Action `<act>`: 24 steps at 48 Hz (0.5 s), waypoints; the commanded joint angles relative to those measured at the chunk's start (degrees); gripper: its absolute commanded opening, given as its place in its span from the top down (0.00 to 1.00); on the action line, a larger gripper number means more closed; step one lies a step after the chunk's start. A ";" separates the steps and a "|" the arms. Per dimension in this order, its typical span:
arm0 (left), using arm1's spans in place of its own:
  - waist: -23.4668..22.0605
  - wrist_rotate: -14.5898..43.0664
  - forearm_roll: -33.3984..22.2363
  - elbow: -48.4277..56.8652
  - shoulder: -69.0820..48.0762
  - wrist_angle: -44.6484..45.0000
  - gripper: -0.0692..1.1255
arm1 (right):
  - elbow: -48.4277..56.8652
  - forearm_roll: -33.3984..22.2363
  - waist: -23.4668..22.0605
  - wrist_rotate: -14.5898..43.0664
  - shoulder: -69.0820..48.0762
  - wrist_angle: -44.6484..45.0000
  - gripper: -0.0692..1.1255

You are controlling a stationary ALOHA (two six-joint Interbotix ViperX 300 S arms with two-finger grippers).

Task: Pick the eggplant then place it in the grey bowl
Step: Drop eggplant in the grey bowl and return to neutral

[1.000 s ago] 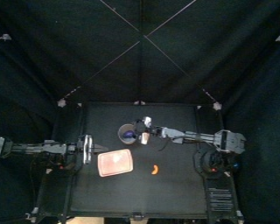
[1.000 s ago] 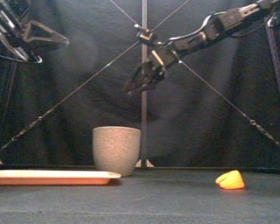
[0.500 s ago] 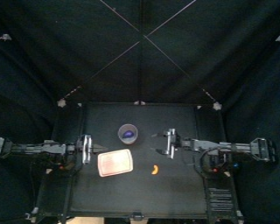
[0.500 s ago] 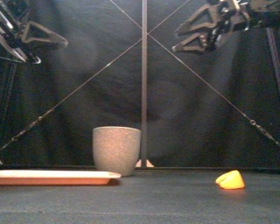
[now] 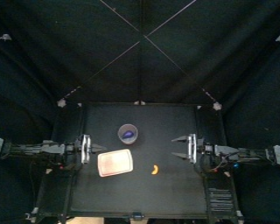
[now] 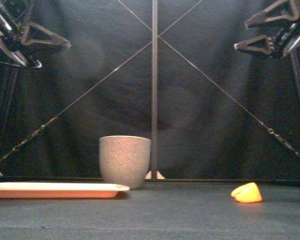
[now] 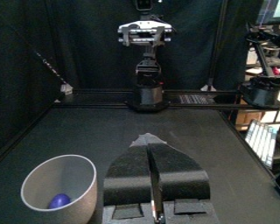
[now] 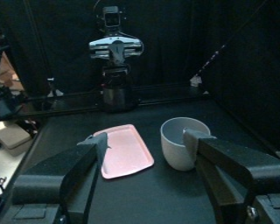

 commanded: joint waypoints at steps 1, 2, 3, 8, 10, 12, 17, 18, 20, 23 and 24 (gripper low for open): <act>0.18 0.09 0.18 -0.70 0.09 -0.18 0.95 | 1.32 1.49 0.26 -0.35 -0.62 -0.44 0.10; 0.09 0.09 0.09 -0.70 0.18 -0.18 0.95 | 1.67 1.67 0.26 -0.35 -0.62 -0.44 0.10; 0.09 0.09 0.18 -0.70 0.18 -0.18 0.95 | 1.93 1.67 0.26 -0.35 -0.62 -0.44 0.10; 0.09 0.09 0.18 -0.62 0.18 -0.18 0.95 | 2.81 1.85 0.35 -0.35 -0.35 -0.44 0.10; 0.09 0.09 0.09 -0.62 0.18 -0.26 0.95 | 2.81 1.85 0.35 -0.35 -0.26 -0.44 0.10; 0.09 0.09 0.09 -0.62 0.18 -0.18 0.95 | 2.72 1.76 0.35 -0.35 -0.26 -0.44 0.10; 0.09 0.09 0.09 -0.62 0.18 -0.18 0.95 | 2.37 1.76 0.35 -0.35 -0.26 -0.44 0.10; 0.09 0.09 0.09 -0.62 0.18 -0.18 0.95 | 2.29 1.76 0.35 -0.35 -0.26 -0.44 0.10; 0.09 0.09 0.18 -0.53 0.18 -0.18 0.95 | 2.29 1.76 0.26 -0.35 -0.26 -0.44 0.10; 0.09 0.09 0.09 -0.53 0.18 -0.18 0.95 | 2.37 1.67 0.26 -0.44 -0.26 -0.44 0.10; 0.09 0.09 0.09 -0.62 0.18 -0.18 0.95 | 2.37 1.67 0.26 -0.44 -0.26 -0.44 0.10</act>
